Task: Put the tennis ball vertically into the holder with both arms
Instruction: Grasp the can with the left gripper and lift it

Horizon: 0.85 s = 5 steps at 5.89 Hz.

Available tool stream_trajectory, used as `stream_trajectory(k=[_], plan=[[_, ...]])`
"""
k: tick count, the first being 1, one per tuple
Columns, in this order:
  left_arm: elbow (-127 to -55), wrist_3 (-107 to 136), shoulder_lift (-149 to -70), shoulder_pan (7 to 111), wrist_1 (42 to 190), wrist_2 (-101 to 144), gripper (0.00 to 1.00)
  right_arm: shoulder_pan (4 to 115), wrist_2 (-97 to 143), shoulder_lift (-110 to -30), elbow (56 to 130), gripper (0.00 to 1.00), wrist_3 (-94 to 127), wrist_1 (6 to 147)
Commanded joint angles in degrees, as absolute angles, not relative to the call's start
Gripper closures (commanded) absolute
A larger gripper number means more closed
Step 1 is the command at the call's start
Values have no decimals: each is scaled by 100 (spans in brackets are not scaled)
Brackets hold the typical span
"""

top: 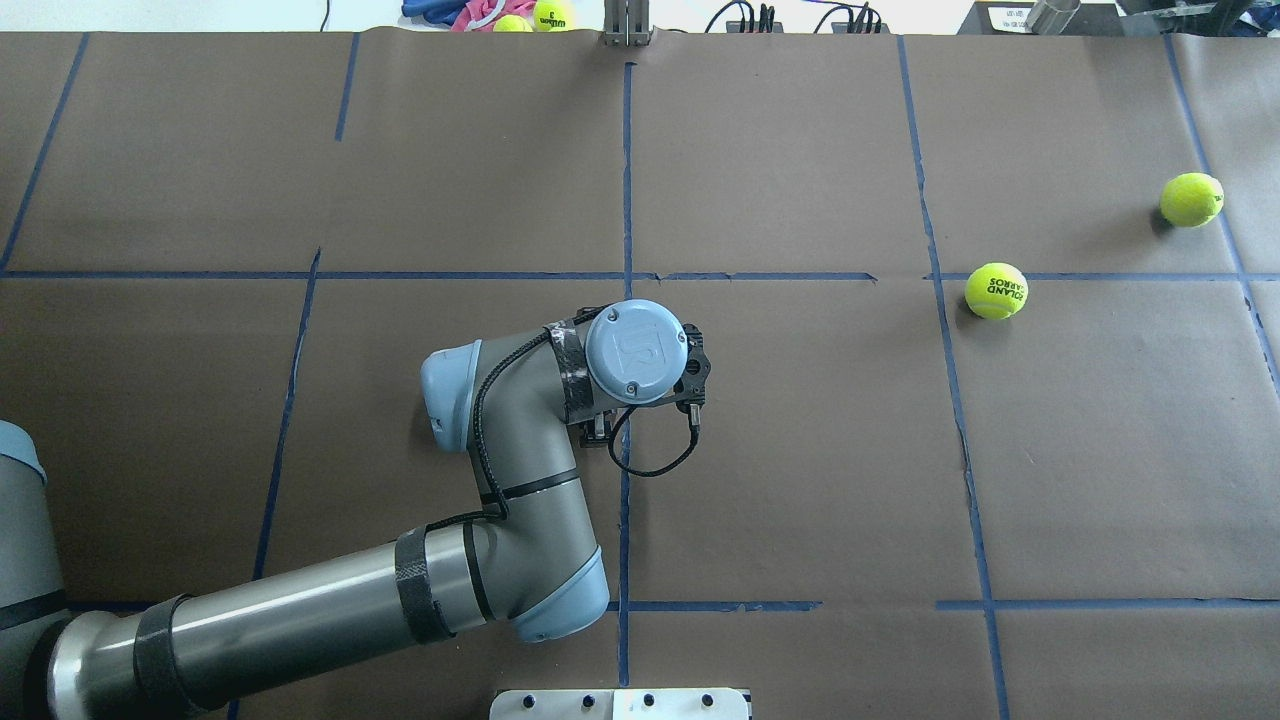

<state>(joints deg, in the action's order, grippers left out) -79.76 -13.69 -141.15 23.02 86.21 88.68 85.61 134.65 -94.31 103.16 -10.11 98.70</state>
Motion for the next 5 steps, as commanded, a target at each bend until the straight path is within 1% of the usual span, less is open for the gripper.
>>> stream_trajectory(k=[1, 2, 3, 4, 5], plan=[[-7972, -1345, -14080, 2311, 8858, 8868, 14, 8561, 13474, -9431, 10327, 0, -1011, 9870], [-7972, -1345, -13958, 2320, 9190, 8868, 21, 8561, 13474, -9431, 10327, 0, -1011, 9870], [-7980, -1353, -13948, 2320, 9272, 8859, 24, 8561, 13465, -9431, 10327, 0, -1011, 9870], [-8041, -1354, -13974, 2364, 9281, 8859, 24, 8561, 13465, -9431, 10327, 0, -1011, 9870], [-8512, -1327, -13992, 2538, 9281, 8868, 24, 8561, 13474, -9431, 10336, 0, -1011, 9870]])
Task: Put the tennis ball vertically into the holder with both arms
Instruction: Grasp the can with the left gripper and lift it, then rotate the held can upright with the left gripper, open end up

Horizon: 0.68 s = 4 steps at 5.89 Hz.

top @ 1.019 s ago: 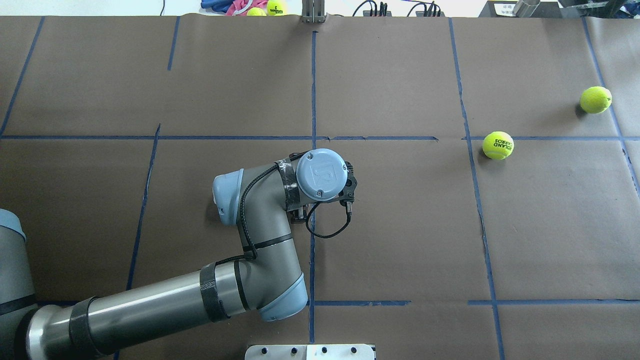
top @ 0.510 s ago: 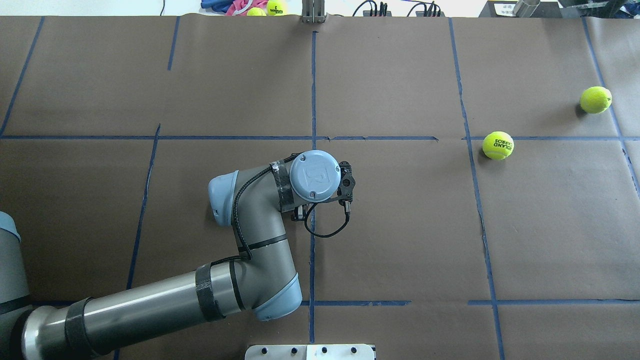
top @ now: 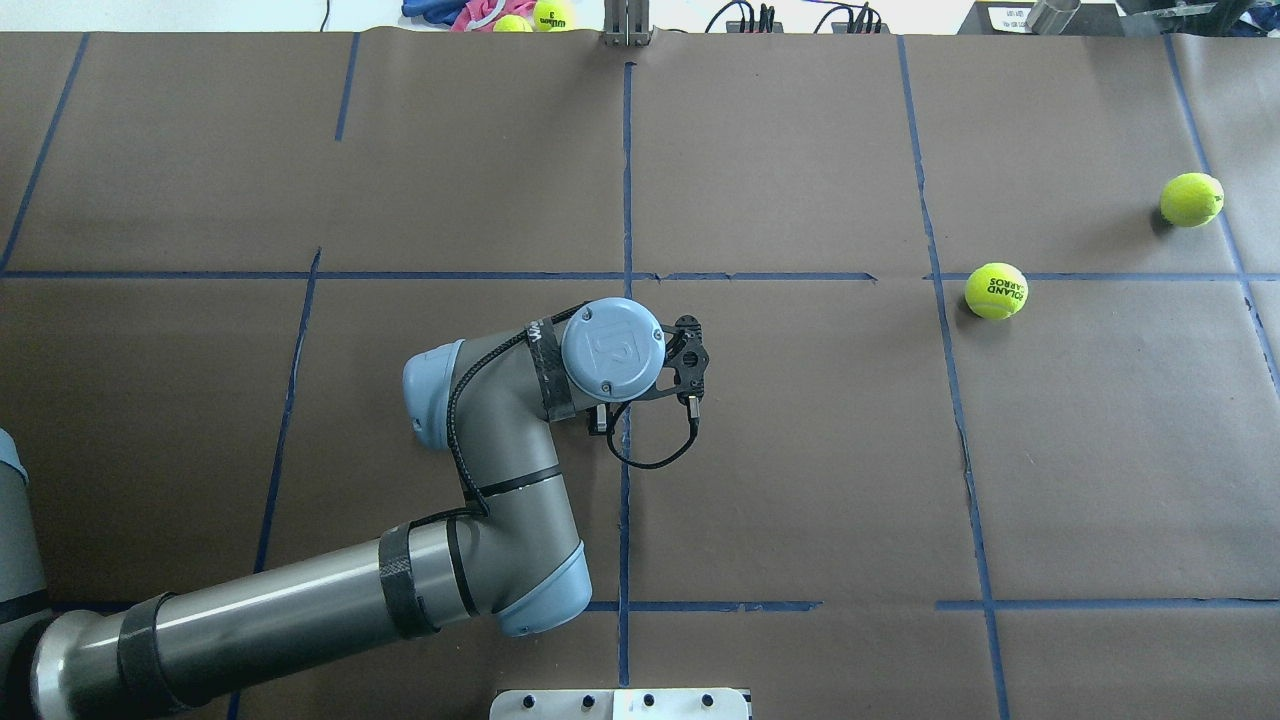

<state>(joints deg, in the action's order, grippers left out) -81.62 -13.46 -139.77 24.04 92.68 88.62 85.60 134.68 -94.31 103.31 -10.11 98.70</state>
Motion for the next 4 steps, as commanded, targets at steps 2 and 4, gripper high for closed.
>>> stream_trajectory(k=[2, 4], plan=[[-9375, -482, -13949, 2759, 10082, 8868, 24, 8552, 13683, -9413, 10336, 0, -1002, 9861], [-9378, 1240, -13345, 2829, 13115, 8746, 23, 8552, 14053, -9369, 10248, 0, -985, 9861]])
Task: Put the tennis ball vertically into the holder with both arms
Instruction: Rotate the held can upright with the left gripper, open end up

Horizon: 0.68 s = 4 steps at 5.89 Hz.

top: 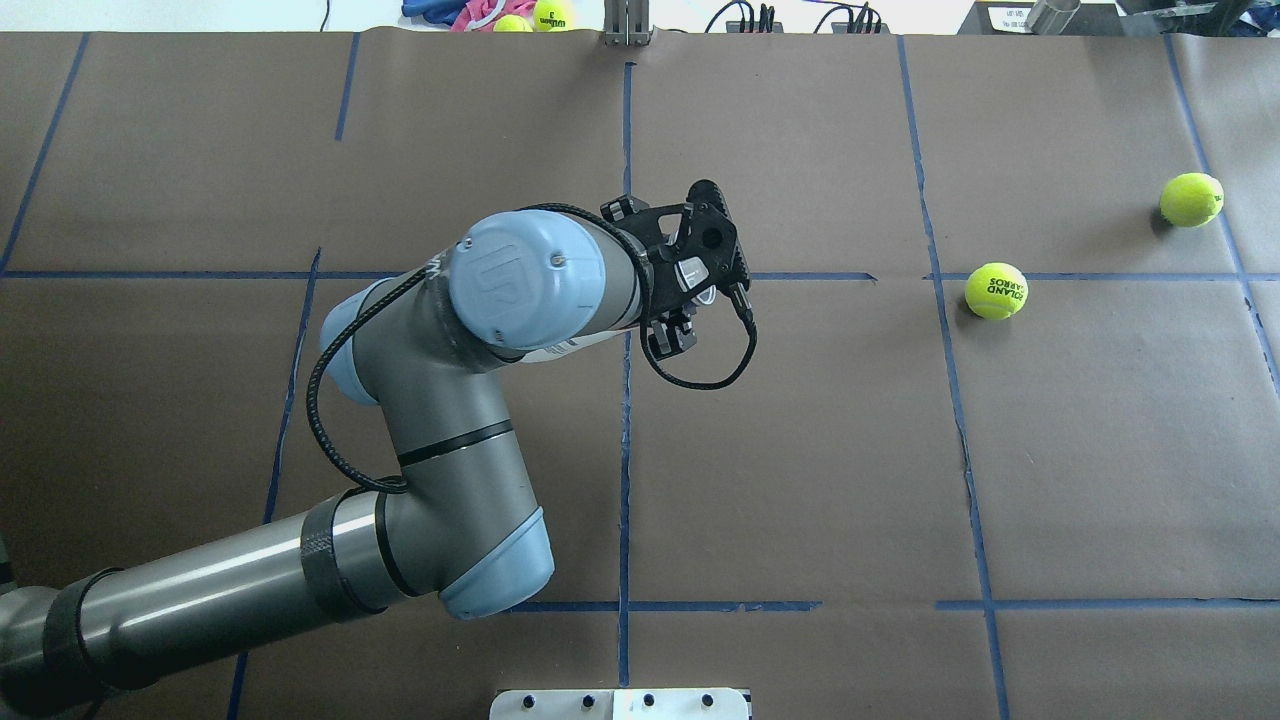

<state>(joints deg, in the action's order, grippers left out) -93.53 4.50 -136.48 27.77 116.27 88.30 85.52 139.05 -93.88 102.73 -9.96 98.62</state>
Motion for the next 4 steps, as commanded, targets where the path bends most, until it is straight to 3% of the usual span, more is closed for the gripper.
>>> stream_trajectory(k=[1, 3, 4], plan=[[-9361, 1787, -13211, 2830, 14053, 8284, 23, 8447, 14062, -9352, 10265, 0, -993, 9861], [-8889, 2407, -12860, 2551, 16379, 7416, 23, 8131, 14045, -9246, 9856, 0, -880, 8333], [-8311, 2417, -12858, 2201, 17418, 6670, 23, 7999, 14028, -9237, 9687, 0, -235, 7645]])
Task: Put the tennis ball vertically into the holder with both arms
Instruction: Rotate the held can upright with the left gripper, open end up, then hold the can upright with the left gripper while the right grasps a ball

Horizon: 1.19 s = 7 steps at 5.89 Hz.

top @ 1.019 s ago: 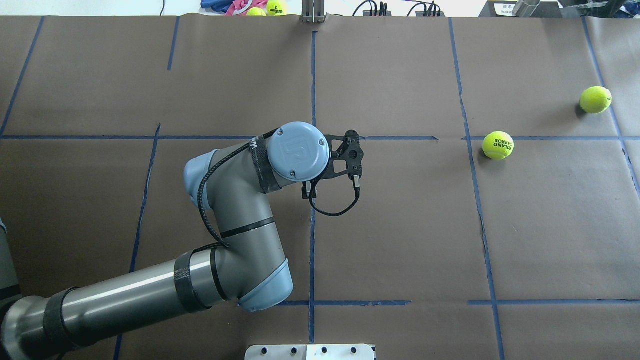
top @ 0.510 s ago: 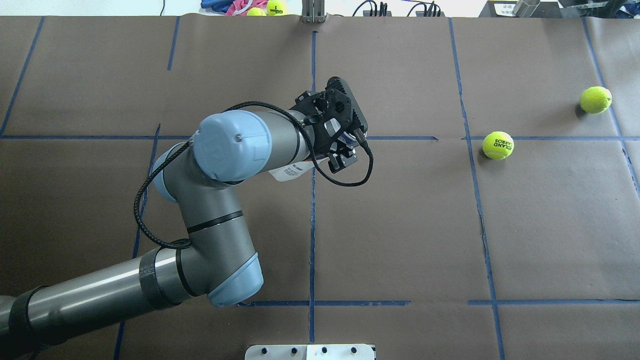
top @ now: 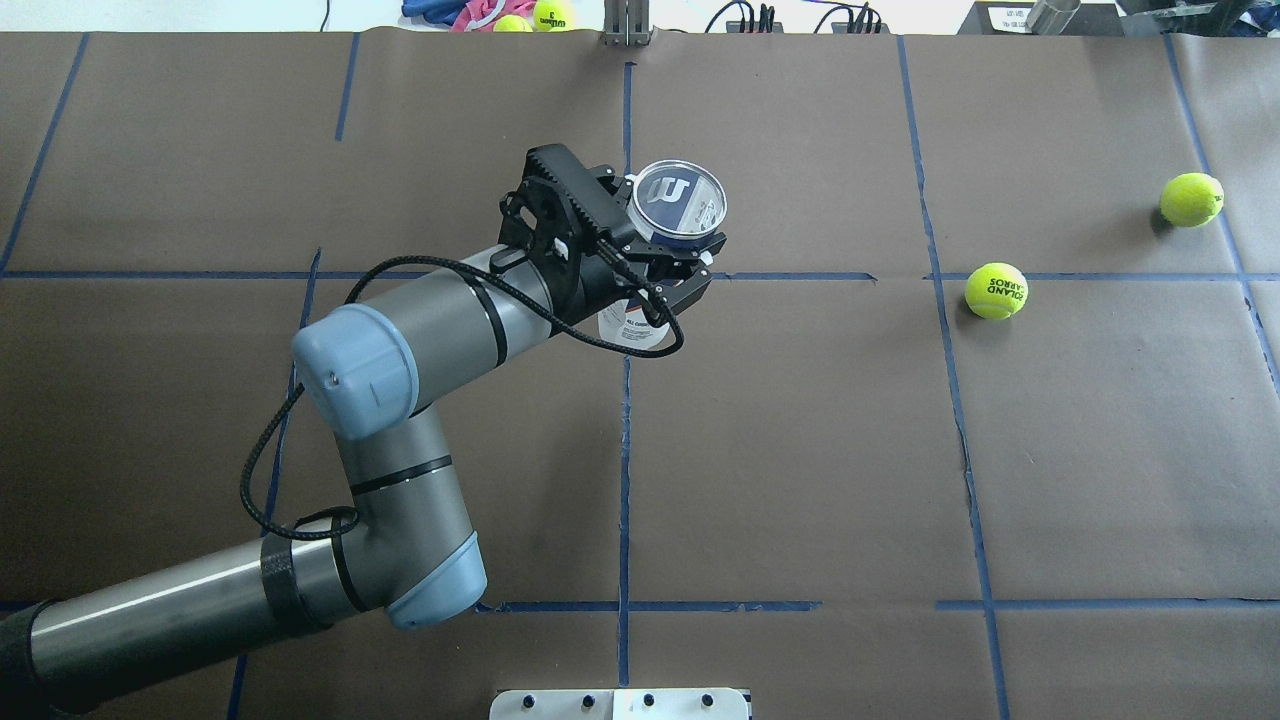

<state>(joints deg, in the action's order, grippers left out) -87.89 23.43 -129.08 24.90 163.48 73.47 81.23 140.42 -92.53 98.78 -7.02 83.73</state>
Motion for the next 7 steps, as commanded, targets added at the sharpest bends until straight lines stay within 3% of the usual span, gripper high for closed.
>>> stream_trajectory(k=[1, 5, 7], plan=[[-7992, 2417, -12841, 2006, 18281, 6279, 23, 7815, 14019, -9150, 9694, 0, 546, 7264], [-7778, 2382, -12596, 1697, 18650, 6126, 23, 6693, 12907, -8362, 9764, 0, 2663, 6936], [-7778, 2207, -12464, 1696, 18668, 6126, 23, 6436, 12788, -8393, 9983, 1, 3456, 6488]])
